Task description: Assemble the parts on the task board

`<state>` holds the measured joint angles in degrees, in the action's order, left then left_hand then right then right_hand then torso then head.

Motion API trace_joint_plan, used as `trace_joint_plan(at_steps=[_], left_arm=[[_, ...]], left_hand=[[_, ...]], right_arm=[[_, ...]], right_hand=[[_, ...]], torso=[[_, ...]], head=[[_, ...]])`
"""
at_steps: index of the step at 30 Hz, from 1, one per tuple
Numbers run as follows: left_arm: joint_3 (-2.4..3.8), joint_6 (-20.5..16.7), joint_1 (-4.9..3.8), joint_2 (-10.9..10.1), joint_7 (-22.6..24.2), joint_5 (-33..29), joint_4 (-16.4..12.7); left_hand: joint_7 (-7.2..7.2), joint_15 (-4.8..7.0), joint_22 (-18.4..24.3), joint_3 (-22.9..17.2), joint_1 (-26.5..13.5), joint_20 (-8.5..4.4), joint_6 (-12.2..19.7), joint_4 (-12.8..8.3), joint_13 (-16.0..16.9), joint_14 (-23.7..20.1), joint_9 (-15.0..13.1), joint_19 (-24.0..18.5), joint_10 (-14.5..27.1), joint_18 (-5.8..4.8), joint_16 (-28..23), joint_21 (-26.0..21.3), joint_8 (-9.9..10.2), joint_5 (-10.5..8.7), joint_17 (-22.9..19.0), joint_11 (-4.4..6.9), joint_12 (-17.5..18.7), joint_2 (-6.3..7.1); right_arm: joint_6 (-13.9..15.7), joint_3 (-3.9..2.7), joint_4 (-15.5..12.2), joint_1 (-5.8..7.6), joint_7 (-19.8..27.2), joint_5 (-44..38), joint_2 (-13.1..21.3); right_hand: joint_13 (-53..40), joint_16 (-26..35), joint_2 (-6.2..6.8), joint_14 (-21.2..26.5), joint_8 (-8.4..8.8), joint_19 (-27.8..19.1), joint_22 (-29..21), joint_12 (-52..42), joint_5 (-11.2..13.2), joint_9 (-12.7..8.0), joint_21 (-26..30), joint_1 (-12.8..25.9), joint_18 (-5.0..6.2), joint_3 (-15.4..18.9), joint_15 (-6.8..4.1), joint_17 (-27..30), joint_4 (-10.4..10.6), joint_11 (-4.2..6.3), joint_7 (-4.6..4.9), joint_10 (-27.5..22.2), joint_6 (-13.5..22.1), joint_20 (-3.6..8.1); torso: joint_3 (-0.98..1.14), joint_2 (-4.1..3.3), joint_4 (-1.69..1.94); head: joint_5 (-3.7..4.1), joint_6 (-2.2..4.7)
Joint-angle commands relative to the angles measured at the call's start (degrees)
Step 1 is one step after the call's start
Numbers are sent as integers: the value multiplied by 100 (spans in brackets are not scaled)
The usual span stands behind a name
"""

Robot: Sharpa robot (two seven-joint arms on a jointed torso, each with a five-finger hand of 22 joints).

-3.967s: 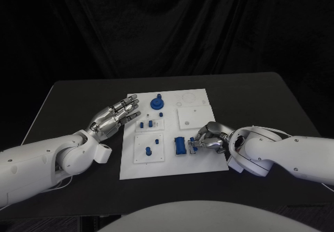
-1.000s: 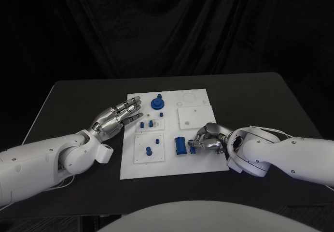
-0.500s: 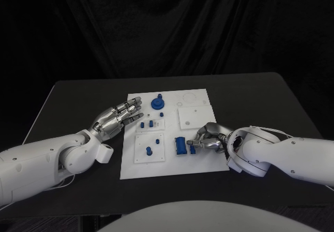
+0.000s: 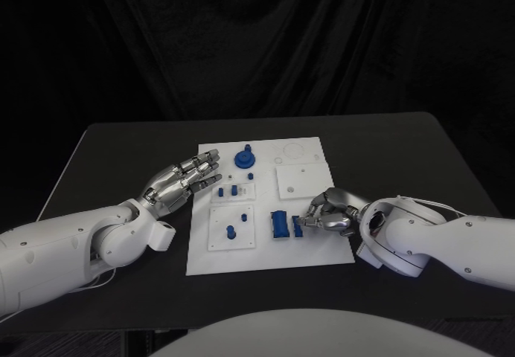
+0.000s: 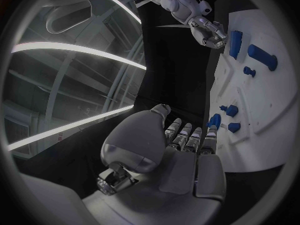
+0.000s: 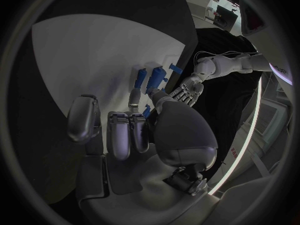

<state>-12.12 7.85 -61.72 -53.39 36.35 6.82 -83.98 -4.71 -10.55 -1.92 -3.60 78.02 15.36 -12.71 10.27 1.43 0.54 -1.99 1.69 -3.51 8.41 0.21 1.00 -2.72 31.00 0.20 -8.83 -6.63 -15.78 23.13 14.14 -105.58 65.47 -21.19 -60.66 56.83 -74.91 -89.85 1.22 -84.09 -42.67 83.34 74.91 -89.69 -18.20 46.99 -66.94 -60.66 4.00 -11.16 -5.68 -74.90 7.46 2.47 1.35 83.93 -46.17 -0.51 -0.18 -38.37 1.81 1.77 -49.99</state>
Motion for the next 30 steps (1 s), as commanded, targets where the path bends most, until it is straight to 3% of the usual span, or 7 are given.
trace_joint_plan(at_steps=[1,11,15,22,30], left_arm=[[3,56,12,-20,98,5,-18],[3,51,12,-17,90,6,-13],[3,52,12,-18,89,6,-15],[3,48,13,-32,84,6,-22],[3,54,13,-30,68,6,-21]], left_hand=[[-31,-38,-6,-46,-66,47,-12,0,4,0,-6,-1,5,57,5,21,-19,35,1,50,-22,10],[-44,-35,-7,-60,-69,47,-34,-8,5,3,-9,1,1,59,7,22,-26,37,3,52,-29,16],[-44,-35,-7,-60,-69,47,-34,-8,5,3,-9,1,1,59,7,22,-26,37,3,52,-29,16],[-48,-35,-7,-64,-71,47,-36,-9,5,3,-10,1,0,60,6,22,-27,35,3,51,-30,18],[-48,-35,-7,-64,-71,47,-36,-9,5,3,-10,1,0,60,6,22,-27,35,3,51,-30,18]], right_arm=[[162,6,-136,-33,136,-51,120],[-159,13,-243,-66,-58,-62,267],[-269,14,-222,-73,-150,-65,245],[-373,14,-125,-98,-242,-66,159],[-437,14,-7,-125,-251,-67,54]], right_hand=[[-1509,0,12,-579,-58,23,878,-31,22,37,-25,-56,76,11,-39,-1447,-36,34,-31,607,14,19],[-1509,-1,-18,-580,-428,28,882,-31,430,379,-34,-21,75,183,-79,-1451,15,87,-96,607,-35,51],[-1509,2,-37,-577,-526,23,877,-31,728,491,-18,-3,77,266,-95,-1436,52,104,-111,607,-8,68],[-1509,4,-54,-576,-568,21,874,-31,898,550,-6,-41,79,315,-103,-1429,45,112,-122,607,12,76],[-1509,5,-21,-575,-581,16,870,-31,902,580,9,-134,82,335,-109,-1426,-24,119,-128,607,32,82]], torso=[[1,-3,2],[-1,-1,-7],[-1,1,-19],[-6,5,-5],[-2,-7,9]], head=[[-3,-1],[12,-1],[-16,-1],[-5,-1],[9,-1]])
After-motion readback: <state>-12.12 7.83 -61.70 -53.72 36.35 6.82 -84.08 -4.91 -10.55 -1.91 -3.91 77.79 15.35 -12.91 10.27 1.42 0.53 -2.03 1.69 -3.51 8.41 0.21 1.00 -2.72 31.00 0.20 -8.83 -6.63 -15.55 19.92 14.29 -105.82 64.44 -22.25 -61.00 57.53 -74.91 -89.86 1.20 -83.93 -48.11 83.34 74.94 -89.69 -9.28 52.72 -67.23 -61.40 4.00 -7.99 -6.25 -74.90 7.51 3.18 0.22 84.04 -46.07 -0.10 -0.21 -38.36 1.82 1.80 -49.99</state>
